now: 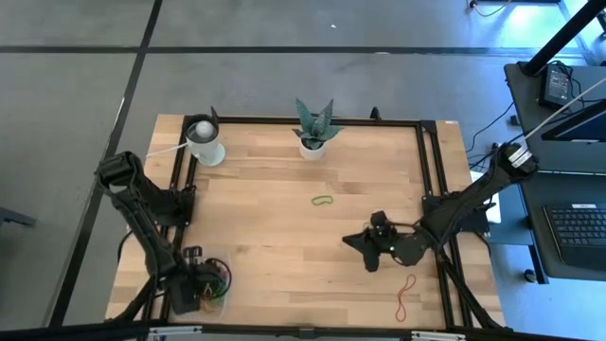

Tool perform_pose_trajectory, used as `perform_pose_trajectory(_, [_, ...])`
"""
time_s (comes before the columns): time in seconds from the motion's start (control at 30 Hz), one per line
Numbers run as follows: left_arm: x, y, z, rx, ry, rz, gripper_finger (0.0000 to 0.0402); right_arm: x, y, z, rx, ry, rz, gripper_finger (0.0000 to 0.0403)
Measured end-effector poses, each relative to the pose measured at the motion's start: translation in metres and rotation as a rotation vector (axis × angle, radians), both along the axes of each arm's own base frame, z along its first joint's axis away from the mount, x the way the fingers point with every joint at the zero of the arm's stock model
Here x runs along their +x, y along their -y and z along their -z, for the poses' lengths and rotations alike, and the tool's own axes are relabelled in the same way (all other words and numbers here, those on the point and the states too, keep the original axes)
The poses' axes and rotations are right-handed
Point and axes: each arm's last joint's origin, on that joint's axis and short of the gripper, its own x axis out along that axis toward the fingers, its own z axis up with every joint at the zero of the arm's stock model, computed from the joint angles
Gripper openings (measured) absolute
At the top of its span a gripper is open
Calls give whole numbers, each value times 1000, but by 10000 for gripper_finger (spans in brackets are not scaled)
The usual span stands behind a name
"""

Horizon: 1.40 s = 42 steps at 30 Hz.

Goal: Pick and place rubber bands into bin
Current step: Put the yellow rubber band into the transparent bin, then put the green rubber band into the transparent bin

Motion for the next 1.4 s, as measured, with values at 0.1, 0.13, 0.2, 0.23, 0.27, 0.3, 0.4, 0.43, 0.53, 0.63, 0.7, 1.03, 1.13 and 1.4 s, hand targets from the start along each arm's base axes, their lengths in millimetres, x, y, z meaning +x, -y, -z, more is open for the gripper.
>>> perform_pose_trajectory(0.1, [1, -3, 3, 7, -12, 15, 2, 9, -5, -2, -24, -12, -24, 7])
perform_pose_trajectory(0.13, [0, -4, 3, 14, -13, 24, 2, 12, -7, -2, -32, -15, -32, 7])
perform_pose_trajectory(0.2, [0, -4, 3, 21, -13, 44, 3, 15, -10, -1, -40, -20, -37, 7])
perform_pose_trajectory(0.23, [0, -4, 2, 16, -11, 50, 6, 16, -10, 0, -43, -25, -38, 7])
perform_pose_trajectory(0.27, [0, -5, 0, 8, -8, 53, 10, 17, -11, 1, -45, -30, -38, 7])
perform_pose_trajectory(0.3, [0, -5, -2, -1, -4, 55, 15, 17, -11, 3, -47, -34, -37, 7])
perform_pose_trajectory(0.4, [-1, -7, -9, -31, 10, 41, 39, 18, -12, 6, -48, -43, -35, 7])
perform_pose_trajectory(0.43, [-2, -8, -12, -43, 15, 32, 48, 18, -12, 6, -49, -45, -35, 7])
perform_pose_trajectory(0.53, [-3, -10, -21, -75, 29, 20, 74, 18, -12, 6, -52, -45, -36, 7])
perform_pose_trajectory(0.63, [-5, -13, -30, -112, 45, 2, 94, 19, -12, 6, -54, -45, -37, 7])
perform_pose_trajectory(0.7, [-6, -15, -36, -136, 55, -6, 104, 18, -12, 7, -58, -51, -37, 7])
perform_pose_trajectory(1.03, [-12, -28, -56, -192, 85, -36, 110, 18, -12, 7, -91, -58, -48, 7])
perform_pose_trajectory(1.13, [-10, -31, -60, -196, 112, -53, 108, 18, -12, 7, -98, -59, -50, 7])
perform_pose_trajectory(1.4, [-3, -41, -68, -215, 159, -88, 99, 18, -12, 7, -116, -61, -56, 7])
